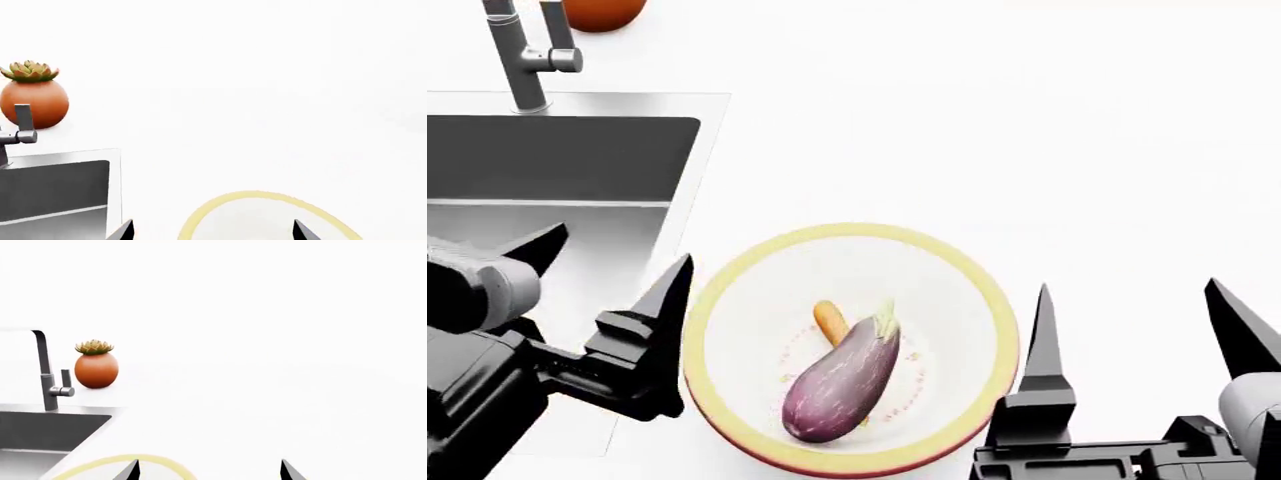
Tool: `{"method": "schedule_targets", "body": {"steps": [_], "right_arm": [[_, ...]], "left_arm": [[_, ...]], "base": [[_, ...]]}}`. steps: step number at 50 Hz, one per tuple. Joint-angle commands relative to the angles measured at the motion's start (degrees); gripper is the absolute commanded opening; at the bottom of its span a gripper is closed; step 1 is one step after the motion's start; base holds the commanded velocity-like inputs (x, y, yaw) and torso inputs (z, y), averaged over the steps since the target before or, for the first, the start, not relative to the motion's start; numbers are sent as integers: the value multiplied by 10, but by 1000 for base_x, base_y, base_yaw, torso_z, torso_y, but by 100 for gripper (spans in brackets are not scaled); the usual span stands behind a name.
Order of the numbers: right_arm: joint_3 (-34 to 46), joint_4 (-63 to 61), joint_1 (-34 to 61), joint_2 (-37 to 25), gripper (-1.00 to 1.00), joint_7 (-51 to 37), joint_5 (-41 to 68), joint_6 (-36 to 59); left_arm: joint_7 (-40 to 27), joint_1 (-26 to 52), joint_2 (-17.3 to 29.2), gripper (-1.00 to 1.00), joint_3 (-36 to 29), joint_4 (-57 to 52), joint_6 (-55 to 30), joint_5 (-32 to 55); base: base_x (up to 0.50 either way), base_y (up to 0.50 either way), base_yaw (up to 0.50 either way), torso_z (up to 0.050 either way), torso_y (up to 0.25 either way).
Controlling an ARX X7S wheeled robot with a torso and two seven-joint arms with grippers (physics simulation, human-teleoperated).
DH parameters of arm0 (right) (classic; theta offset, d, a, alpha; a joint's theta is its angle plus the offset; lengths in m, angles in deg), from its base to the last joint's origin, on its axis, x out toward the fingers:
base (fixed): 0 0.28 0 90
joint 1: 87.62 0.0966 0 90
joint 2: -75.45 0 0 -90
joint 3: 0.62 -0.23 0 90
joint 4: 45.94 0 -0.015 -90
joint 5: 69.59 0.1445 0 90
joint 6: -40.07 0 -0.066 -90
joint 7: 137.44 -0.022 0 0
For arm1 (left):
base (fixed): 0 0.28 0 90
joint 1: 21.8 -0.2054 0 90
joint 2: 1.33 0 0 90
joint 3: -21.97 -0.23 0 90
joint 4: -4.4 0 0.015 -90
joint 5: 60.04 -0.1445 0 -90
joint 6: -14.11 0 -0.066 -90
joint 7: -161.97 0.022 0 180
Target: There is a mixed pile of frozen fruits and vegetables on the counter. Locate all the frozen vegetables and place the items in a bowl on the counter. Take all the frozen fruits and defrost them in a running sink.
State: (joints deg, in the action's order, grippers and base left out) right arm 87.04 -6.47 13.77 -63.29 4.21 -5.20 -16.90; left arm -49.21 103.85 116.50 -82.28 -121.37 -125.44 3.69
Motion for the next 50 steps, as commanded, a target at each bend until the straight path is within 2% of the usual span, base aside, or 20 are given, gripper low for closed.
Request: {"method": "schedule_targets", "body": {"steps": [1,3,5,6,10,15,50], "right_arm": [[15,-3,10,-2,100,-1,-15,8],[22,-7,14,-3,100,-2,-22,14],[29,-9,19,-5,100,-2,-28,19],[28,-7,18,-3,100,3,-33,15],[45,-4,28,5,100,3,-36,22],[26,-12,21,-5,100,-4,-29,15],[29,-17,23,-7,100,-10,-26,10]], "left_arm": [[-1,-130,69,100,92,-71,80,-29],[-4,-150,69,100,113,-70,94,-20],[16,-166,86,100,101,-86,94,-44],[0,-176,81,100,121,-77,101,-28],[-8,-159,95,100,131,-76,91,-9],[-19,-158,104,100,142,-91,87,12],[-38,-154,120,100,150,-121,84,53]], "base": [[0,0,0,0,0],[0,0,0,0,0],[0,0,0,0,0],[0,0,0,0,0],[0,0,0,0,0],[2,95,0,0,0],[6,500,0,0,0]]}}
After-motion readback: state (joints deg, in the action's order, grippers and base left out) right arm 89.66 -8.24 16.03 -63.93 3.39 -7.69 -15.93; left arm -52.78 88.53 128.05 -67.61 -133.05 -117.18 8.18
